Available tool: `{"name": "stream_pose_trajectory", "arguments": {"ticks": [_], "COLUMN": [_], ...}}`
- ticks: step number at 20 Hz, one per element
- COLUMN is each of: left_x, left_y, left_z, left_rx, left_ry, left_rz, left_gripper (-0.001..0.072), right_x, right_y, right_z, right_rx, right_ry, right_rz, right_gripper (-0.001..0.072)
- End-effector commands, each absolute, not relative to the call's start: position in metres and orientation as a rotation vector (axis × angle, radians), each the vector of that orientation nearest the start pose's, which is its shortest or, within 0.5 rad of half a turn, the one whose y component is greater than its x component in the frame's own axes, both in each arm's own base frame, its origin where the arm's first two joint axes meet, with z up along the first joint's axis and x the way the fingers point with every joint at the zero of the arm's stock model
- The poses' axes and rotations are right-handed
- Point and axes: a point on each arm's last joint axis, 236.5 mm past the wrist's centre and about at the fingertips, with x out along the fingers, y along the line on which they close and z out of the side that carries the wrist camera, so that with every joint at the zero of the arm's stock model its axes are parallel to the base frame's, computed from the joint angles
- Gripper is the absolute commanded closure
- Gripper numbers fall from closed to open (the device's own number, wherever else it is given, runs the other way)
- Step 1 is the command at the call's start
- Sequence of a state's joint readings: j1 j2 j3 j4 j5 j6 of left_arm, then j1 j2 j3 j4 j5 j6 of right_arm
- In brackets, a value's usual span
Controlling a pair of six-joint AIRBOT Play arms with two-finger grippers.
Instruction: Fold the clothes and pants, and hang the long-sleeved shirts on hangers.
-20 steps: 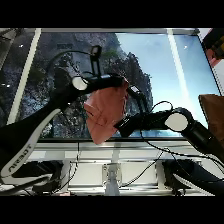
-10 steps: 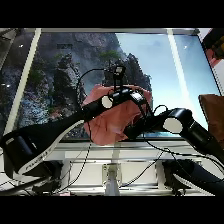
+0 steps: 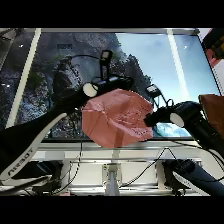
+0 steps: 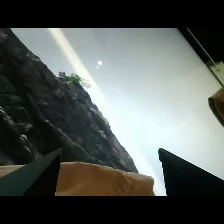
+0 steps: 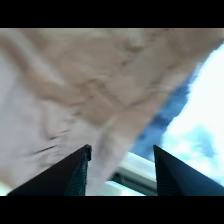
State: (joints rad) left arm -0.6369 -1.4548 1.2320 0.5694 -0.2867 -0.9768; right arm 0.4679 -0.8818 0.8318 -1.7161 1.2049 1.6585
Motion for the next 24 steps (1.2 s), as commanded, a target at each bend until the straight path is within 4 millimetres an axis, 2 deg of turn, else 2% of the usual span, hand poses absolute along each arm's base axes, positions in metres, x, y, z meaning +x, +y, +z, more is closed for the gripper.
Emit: {"name": "stream_pose_trajectory", "arguments": {"ticks": [1, 3, 4, 5, 7, 8, 9, 10, 12, 14, 17, 18, 19, 23, 24], "left_x": [0.421, 0.420, 0.418, 0.416, 0.411, 0.410, 0.409, 0.408, 0.407, 0.407, 0.407, 0.407, 0.407, 0.408, 0.407], "left_y": [-0.326, -0.292, -0.277, -0.263, -0.242, -0.235, -0.231, -0.230, -0.229, -0.230, -0.231, -0.231, -0.231, -0.231, -0.231], "left_z": [0.123, 0.120, 0.115, 0.108, 0.098, 0.093, 0.088, 0.083, 0.069, 0.055, 0.043, 0.041, 0.038, 0.036, 0.036], "left_rx": [-0.259, -0.274, -0.282, -0.293, -0.314, -0.323, -0.330, -0.332, -0.310, -0.294, -0.303, -0.305, -0.306, -0.308, -0.308], "left_ry": [0.649, 0.720, 0.765, 0.810, 0.881, 0.908, 0.930, 0.947, 0.978, 1.010, 1.040, 1.046, 1.051, 1.055, 1.056], "left_rz": [-0.830, -0.836, -0.841, -0.844, -0.850, -0.852, -0.854, -0.857, -0.850, -0.846, -0.845, -0.845, -0.844, -0.843, -0.844], "left_gripper": [0.0020, 0.0020, 0.0020, 0.0020, 0.0020, 0.0020, 0.0019, 0.0018, 0.0017, 0.0018, 0.0017, 0.0017, 0.0017, 0.0018, 0.0018], "right_x": [0.308, 0.308, 0.302, 0.294, 0.287, 0.292, 0.299, 0.301, 0.295, 0.287, 0.289, 0.288, 0.286, 0.280, 0.278], "right_y": [0.013, -0.020, -0.025, -0.017, 0.021, 0.039, 0.051, 0.059, 0.072, 0.090, 0.106, 0.110, 0.114, 0.119, 0.119], "right_z": [0.028, 0.012, -0.001, -0.013, -0.019, -0.016, -0.016, -0.021, -0.041, -0.056, -0.073, -0.079, -0.084, -0.107, -0.111], "right_rx": [-0.258, -0.119, -0.038, 0.066, 0.310, 0.428, 0.502, 0.532, 0.521, 0.505, 0.444, 0.425, 0.416, 0.448, 0.456], "right_ry": [1.139, 1.201, 1.255, 1.311, 1.354, 1.341, 1.334, 1.348, 1.427, 1.494, 1.518, 1.529, 1.543, 1.618, 1.634], "right_rz": [0.026, -0.009, 0.024, 0.114, 0.355, 0.423, 0.465, 0.487, 0.519, 0.567, 0.585, 0.586, 0.591, 0.573, 0.571], "right_gripper": [0.0484, 0.0510, 0.0510, 0.0511, 0.0506, 0.0435, 0.0260, 0.0159, 0.0152, 0.0174, 0.0193, 0.0329, 0.0377, 0.0359, 0.0298]}}
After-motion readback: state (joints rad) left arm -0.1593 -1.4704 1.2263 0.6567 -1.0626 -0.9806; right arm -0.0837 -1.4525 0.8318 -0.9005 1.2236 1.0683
